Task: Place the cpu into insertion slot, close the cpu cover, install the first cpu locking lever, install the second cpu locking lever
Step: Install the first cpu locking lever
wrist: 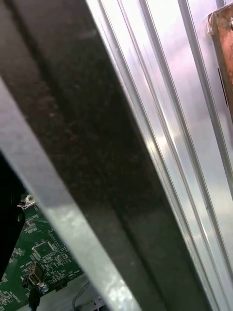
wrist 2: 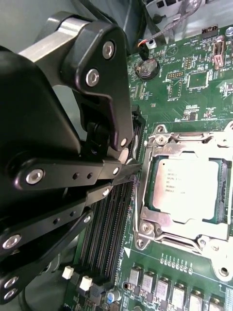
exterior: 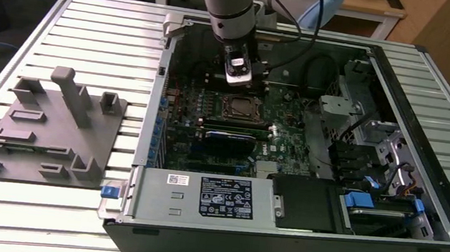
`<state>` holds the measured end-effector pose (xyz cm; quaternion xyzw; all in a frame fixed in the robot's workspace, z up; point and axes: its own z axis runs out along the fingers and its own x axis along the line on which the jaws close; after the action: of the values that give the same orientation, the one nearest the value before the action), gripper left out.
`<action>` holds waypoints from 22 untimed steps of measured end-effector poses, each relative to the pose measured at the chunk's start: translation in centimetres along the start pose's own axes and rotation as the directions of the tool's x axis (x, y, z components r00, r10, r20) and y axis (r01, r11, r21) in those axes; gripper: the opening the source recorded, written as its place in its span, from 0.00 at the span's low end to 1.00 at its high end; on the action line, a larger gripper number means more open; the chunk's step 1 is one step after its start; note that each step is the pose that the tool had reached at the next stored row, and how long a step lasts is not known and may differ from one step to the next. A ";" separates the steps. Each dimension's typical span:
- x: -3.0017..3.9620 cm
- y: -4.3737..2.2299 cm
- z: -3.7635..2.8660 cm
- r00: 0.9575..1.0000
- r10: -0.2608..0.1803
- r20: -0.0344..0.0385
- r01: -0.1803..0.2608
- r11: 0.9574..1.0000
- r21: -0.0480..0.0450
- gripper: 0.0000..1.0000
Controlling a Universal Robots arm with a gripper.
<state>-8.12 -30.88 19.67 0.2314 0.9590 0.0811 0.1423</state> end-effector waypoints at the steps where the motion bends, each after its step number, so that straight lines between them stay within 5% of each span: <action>1: 0.00 -0.05 0.00 1.000 0.000 0.000 0.000 1.000 -0.002 0.11; 8: 0.18 -0.27 0.04 1.000 0.000 0.011 0.000 1.000 -0.010 0.11; 16: 0.36 -0.44 0.60 0.999 -0.002 0.035 0.003 1.000 -0.023 0.11; 22: 0.54 -0.53 0.63 0.999 -0.004 0.045 0.005 1.000 -0.025 0.11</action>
<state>-8.61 -31.04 18.83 0.2292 0.9550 0.0875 0.1668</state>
